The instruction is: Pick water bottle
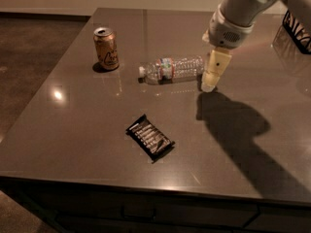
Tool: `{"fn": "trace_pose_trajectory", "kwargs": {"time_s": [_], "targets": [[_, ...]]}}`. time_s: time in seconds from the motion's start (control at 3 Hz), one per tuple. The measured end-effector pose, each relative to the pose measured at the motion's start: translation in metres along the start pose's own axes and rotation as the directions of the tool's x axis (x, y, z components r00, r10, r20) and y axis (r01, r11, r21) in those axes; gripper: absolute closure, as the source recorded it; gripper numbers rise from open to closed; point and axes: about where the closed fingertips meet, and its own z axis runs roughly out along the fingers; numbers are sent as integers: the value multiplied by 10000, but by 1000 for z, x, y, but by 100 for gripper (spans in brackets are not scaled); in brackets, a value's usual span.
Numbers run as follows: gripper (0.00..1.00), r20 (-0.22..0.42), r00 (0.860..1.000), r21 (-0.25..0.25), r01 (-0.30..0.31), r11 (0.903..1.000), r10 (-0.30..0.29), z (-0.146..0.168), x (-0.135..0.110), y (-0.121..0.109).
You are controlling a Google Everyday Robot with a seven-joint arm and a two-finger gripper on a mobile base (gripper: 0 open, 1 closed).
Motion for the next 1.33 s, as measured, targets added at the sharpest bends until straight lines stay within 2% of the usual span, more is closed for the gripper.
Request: {"fn": "trace_pose_trajectory", "kwargs": {"time_s": [0.67,1.0,1.33], "targets": [[0,-365,9975,-642,574,9963,-599,58,-38,-34],[15,-541,9955,-876,728,9935,-777,75,-46,-42],[38,-668,9938,-998,815,9917,-884,81,-51,-46]]}}
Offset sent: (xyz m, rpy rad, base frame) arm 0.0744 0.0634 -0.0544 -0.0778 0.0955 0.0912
